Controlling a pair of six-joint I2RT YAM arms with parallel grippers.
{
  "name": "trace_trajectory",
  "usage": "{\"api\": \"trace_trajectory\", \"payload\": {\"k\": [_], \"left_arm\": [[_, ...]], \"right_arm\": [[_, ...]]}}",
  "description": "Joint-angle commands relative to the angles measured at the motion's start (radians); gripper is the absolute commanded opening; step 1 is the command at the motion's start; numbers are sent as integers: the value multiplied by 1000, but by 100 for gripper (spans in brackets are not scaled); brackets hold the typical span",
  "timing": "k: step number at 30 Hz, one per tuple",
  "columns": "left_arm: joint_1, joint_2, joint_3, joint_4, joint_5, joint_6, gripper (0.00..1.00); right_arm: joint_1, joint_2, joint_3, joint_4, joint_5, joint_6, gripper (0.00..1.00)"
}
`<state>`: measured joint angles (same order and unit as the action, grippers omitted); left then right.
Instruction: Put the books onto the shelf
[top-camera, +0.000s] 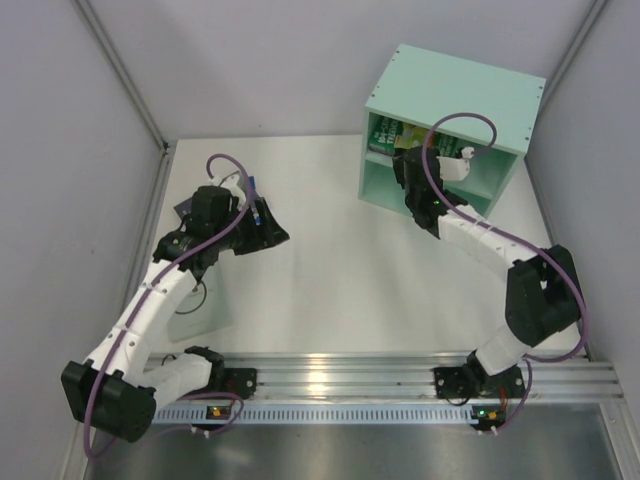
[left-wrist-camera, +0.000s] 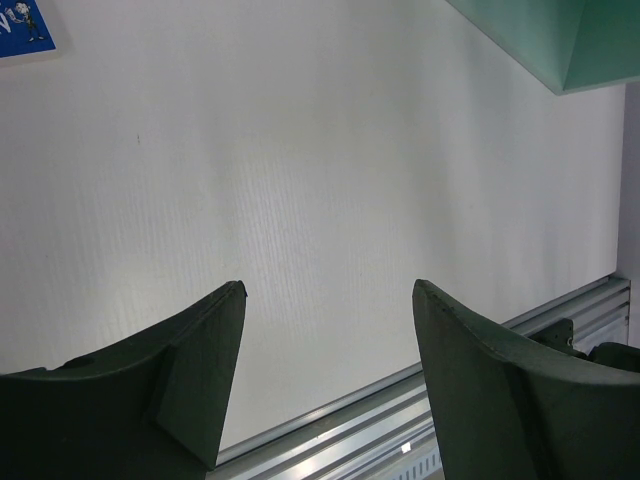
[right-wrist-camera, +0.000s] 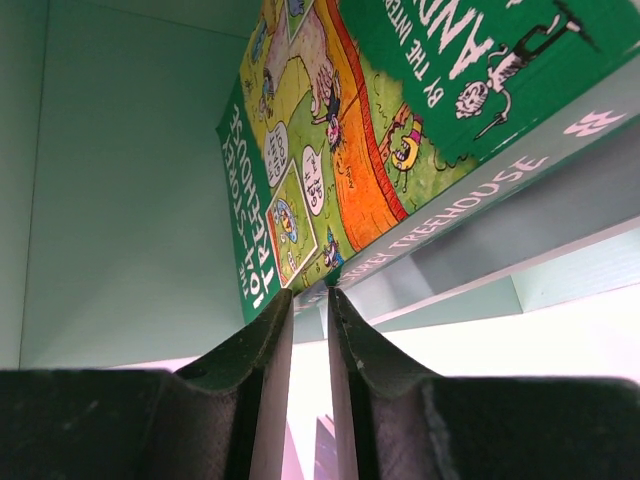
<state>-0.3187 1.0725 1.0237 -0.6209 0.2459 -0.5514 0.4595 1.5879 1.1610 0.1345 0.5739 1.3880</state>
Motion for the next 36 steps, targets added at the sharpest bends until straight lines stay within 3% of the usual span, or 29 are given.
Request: {"api": "trace_trajectory", "payload": {"k": [1,25,32,36], "left_arm": [[4,3,4,39,3,-1,73],[3,4,-7,44,-10,5,73],[4,0,2,38,-60,-8,71],[4,-45,6,111,-108,-53,72]], "right_arm": [[-22,11,57,57,11,-14,20],[-27,30,45,111,-11,3,20],[-25,-23,9,126,-45,-50,40],[-16,-100,-72,215,-106,-125,45]]}}
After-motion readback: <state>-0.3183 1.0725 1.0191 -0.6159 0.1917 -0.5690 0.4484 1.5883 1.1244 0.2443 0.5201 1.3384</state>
